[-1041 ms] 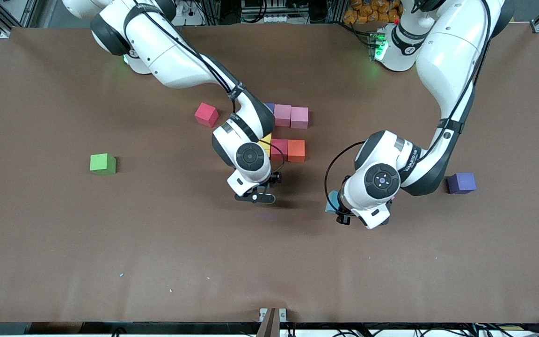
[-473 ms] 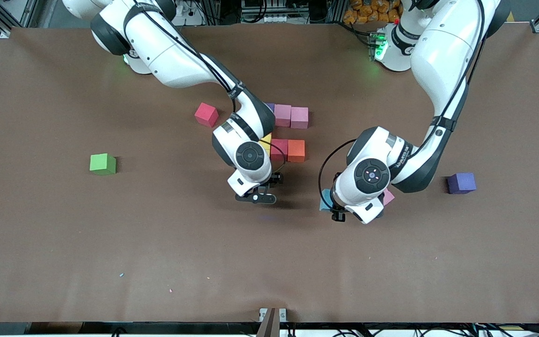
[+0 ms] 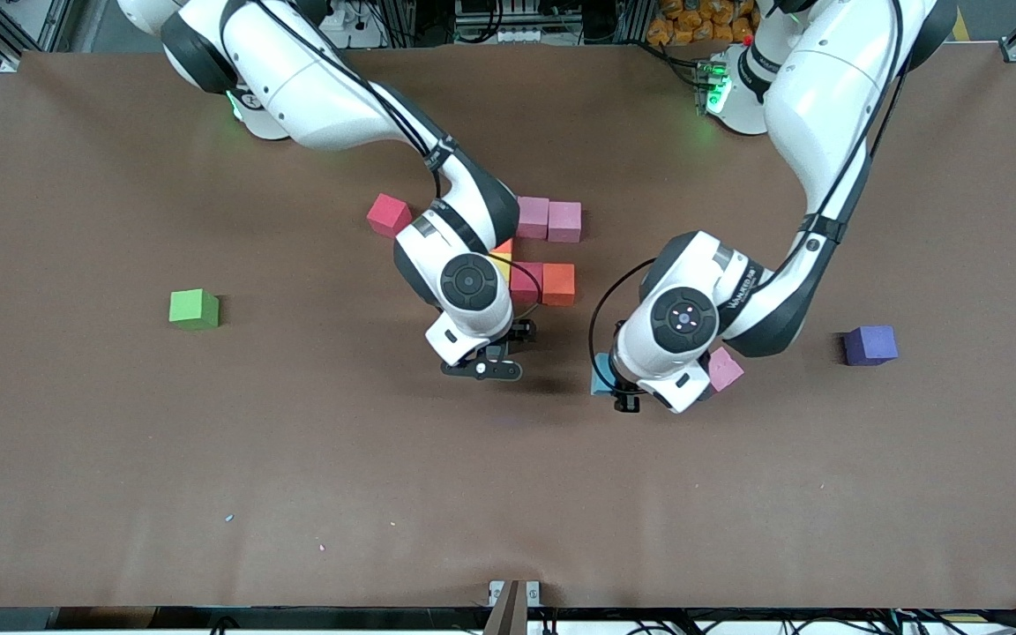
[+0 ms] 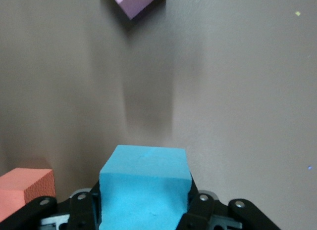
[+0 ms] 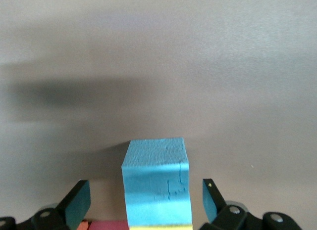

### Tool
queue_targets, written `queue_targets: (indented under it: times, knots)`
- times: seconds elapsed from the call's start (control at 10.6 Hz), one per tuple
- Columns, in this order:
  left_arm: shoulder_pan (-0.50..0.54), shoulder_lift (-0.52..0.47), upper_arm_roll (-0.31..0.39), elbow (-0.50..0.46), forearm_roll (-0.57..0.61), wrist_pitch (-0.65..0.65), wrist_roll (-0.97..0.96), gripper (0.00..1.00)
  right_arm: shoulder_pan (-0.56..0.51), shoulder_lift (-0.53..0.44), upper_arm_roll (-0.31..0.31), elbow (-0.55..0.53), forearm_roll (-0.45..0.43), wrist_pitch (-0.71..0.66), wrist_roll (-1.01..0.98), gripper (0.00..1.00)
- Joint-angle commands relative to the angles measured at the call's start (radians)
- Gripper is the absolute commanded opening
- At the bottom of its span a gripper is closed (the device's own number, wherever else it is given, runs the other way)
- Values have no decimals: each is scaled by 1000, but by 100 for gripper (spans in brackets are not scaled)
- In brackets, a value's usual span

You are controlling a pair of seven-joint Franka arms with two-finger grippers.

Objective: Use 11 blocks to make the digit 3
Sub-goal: 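Withdraw the right gripper while the left gripper carries cyan to the stack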

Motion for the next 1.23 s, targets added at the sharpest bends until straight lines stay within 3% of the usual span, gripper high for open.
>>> queue_targets:
  times: [0.0,0.28,1.14]
  knots:
    - [-14,-30,2,-53,34,30,-56,0,-15,-60,6,-8,-7,-59,0,100]
    - [-32,-27,2,-61,34,47,-88,0,-44,-160,1,-57,-13,-135,-83,100]
    - [-112,7,5,-105,48,148,-192,0,-256,-626,2,-550,-117,-57,-383,100]
